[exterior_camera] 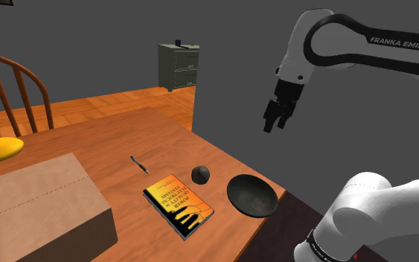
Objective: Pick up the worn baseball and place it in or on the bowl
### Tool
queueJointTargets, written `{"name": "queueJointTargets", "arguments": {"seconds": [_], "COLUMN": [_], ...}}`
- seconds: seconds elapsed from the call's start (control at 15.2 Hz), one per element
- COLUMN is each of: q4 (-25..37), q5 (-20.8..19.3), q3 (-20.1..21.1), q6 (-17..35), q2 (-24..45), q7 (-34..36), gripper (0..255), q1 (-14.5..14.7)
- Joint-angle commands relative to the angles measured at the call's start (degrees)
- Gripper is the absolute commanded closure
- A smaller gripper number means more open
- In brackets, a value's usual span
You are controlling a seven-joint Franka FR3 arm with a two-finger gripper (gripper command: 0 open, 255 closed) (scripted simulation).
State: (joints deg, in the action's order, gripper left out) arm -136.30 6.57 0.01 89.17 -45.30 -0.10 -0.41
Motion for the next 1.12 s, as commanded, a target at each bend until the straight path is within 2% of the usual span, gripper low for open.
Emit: {"name": "queueJointTargets", "arguments": {"seconds": [0.0,0.53,1.06], "q4": [0.0,-6.6,-7.3], "q5": [0.0,4.8,6.6], "q3": [0.0,8.4,17.0], "q6": [0.0,16.5,33.5], "q2": [0.0,5.9,18.3], "q7": [0.0,8.5,17.4], "gripper": [0,0,0], "q1": [0.0,1.7,2.2]}}
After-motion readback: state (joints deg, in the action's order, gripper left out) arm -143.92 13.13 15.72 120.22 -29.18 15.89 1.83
